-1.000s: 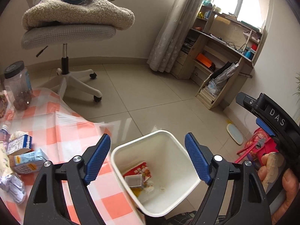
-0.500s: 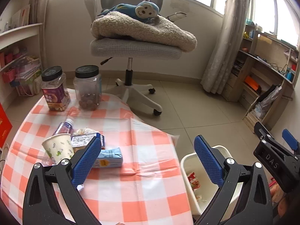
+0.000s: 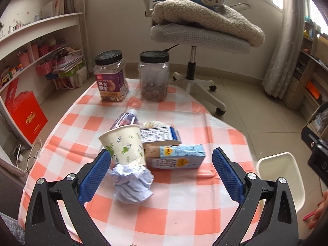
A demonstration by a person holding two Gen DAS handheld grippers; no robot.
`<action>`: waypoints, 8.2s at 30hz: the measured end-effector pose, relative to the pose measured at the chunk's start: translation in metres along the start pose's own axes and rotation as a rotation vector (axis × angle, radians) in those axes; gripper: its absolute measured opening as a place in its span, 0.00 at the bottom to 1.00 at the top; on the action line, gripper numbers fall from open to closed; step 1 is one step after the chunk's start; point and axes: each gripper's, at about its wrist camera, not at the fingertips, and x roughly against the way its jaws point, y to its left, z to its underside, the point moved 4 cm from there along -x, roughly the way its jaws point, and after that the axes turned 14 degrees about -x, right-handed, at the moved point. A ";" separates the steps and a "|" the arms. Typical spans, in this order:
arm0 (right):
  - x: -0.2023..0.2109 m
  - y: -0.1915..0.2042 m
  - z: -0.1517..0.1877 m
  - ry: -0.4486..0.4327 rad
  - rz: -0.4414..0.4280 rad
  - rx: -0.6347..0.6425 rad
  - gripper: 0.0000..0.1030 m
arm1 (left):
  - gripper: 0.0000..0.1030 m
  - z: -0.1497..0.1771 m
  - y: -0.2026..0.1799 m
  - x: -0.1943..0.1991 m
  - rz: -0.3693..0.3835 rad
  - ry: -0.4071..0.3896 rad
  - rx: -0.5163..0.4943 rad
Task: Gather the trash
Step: 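Grasp the crumpled white paper with the left tool, then grasp the blue milk carton with the right tool while the left tool holds the paper, then lift the carton and paper toward the white bin with both tools, then open both tools over the white bin to drop the carton and paper, then move the left tool to the paper cup and grasp it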
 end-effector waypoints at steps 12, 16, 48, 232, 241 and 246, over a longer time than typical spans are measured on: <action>-0.007 0.056 0.019 0.080 -0.087 0.068 0.93 | 0.93 0.052 0.040 -0.073 0.061 0.231 0.010; -0.013 0.065 0.025 0.101 -0.101 0.105 0.93 | 0.89 0.061 0.036 -0.100 0.170 0.265 0.034; -0.077 0.203 0.109 0.260 -0.328 0.945 0.87 | 0.19 0.017 0.147 0.032 0.322 0.043 0.158; 0.018 -0.085 -0.031 -0.157 0.052 -0.047 0.93 | 0.93 -0.057 -0.093 0.057 0.072 -0.302 -0.067; 0.018 -0.037 -0.025 -0.146 0.007 -0.005 0.93 | 0.93 -0.050 -0.053 0.044 0.024 -0.252 -0.016; 0.015 -0.017 -0.022 -0.118 -0.027 -0.004 0.93 | 0.93 -0.042 -0.031 0.024 0.002 -0.173 0.018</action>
